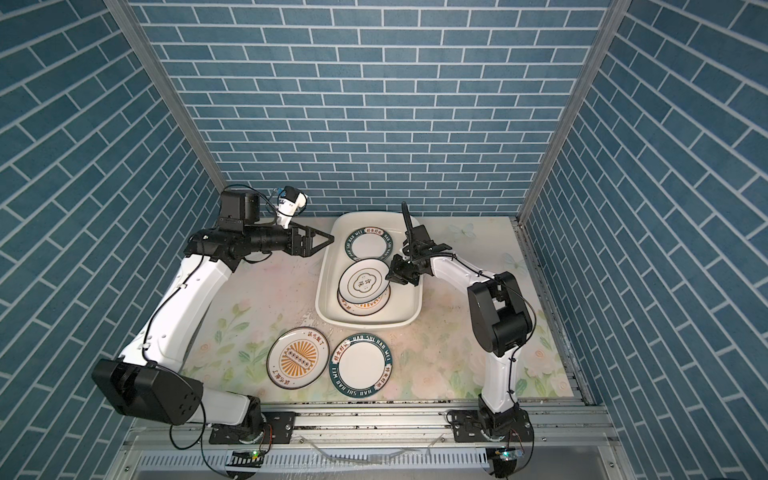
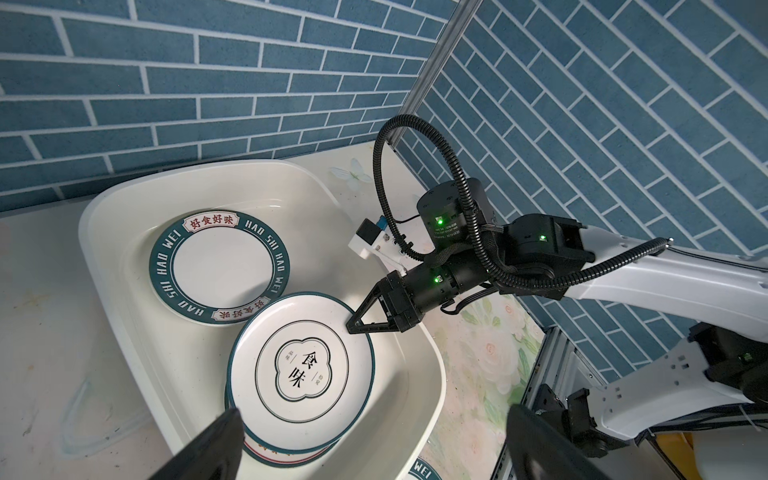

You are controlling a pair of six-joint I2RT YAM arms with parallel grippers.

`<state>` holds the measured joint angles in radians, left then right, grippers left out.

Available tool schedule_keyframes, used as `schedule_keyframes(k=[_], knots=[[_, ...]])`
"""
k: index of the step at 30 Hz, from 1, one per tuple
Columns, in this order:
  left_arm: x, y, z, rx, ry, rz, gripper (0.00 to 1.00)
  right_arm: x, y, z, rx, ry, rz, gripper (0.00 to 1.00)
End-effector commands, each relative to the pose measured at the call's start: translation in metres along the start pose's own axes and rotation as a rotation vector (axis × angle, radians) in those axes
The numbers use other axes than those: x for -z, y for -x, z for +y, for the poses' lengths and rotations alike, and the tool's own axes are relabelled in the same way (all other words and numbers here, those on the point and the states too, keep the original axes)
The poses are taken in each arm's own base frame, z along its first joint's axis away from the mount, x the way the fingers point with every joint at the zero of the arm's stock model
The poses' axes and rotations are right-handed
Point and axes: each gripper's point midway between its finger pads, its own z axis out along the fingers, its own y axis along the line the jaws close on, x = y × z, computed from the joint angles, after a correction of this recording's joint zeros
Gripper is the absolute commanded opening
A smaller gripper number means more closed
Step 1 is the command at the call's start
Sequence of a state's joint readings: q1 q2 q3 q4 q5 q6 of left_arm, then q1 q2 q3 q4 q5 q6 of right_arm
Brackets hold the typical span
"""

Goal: Place the plates into the plastic bin on the countertop

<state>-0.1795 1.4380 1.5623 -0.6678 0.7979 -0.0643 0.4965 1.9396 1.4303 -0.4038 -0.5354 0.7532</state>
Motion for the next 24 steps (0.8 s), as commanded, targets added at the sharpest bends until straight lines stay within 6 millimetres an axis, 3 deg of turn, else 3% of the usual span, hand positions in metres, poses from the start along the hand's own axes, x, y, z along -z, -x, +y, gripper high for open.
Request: schedule_keyframes(k=[1,24], knots=[[0.006,0.004,-0.004,-0.005,-0.014,-0.025,0.99,-0.002,0.000,0.009,0.043,0.037,0.016,0.00],[0.011,0.007,-0.006,0.005,-0.032,-0.040,0.99,-0.023,-0.010,-0.011,0.008,-0.004,0.056,0.00]])
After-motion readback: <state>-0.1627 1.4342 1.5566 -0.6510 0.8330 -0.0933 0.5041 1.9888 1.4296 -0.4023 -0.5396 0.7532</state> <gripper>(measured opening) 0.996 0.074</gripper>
